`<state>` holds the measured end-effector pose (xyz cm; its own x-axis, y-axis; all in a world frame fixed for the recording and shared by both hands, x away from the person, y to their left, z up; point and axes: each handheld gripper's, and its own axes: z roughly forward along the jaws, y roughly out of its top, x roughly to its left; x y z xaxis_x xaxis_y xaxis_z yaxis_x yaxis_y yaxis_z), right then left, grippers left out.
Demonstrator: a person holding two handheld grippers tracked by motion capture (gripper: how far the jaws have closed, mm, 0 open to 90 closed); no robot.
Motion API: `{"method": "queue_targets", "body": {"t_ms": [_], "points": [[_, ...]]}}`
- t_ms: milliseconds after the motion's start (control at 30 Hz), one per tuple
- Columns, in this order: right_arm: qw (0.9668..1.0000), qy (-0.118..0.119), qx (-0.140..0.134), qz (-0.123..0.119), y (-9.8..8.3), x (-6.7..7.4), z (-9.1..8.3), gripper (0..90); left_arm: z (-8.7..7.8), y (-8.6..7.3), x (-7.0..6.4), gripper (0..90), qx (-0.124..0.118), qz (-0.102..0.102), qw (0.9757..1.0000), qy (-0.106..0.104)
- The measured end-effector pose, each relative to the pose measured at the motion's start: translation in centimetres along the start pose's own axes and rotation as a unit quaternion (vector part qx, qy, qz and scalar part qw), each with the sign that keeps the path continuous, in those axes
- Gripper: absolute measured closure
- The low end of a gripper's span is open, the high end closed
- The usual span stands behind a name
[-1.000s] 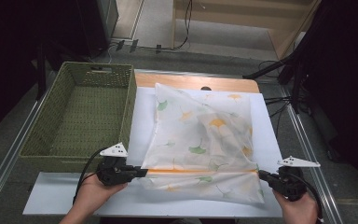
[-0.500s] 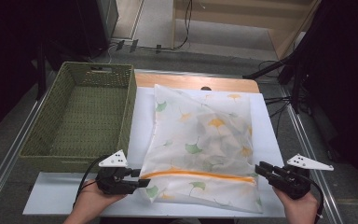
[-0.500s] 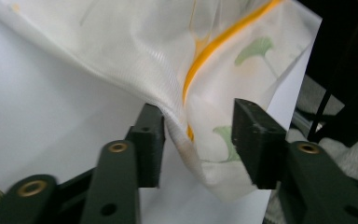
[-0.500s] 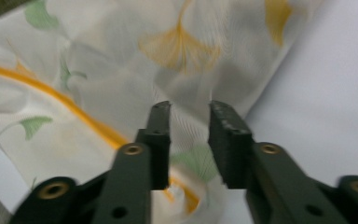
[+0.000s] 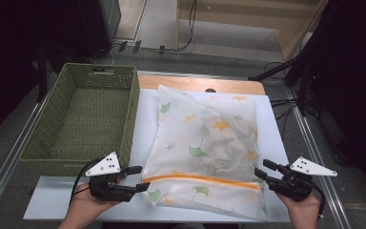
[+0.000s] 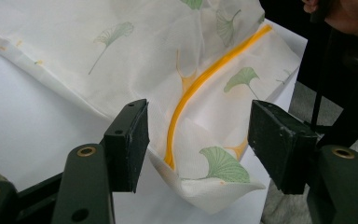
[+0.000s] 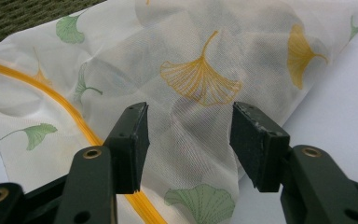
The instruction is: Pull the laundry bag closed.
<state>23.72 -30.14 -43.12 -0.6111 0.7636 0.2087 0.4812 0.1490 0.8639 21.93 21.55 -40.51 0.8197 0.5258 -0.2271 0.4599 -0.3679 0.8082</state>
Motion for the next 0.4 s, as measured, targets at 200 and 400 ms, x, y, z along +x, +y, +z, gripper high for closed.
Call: {"method": "queue_targets", "body": {"t_ms": [200,400], "points": [[1.0000,0.002,0.004,-0.003,-0.02,0.07,0.16,44.7,0.13,-0.17,0.21,38.6,0.004,-0.002,1.0000,0.002],[1.0000,0.000,0.004,-0.003,-0.05,-0.02,0.16,44.4,0.21,-0.17,0.05,38.0,0.004,-0.001,1.0000,-0.002]]}}
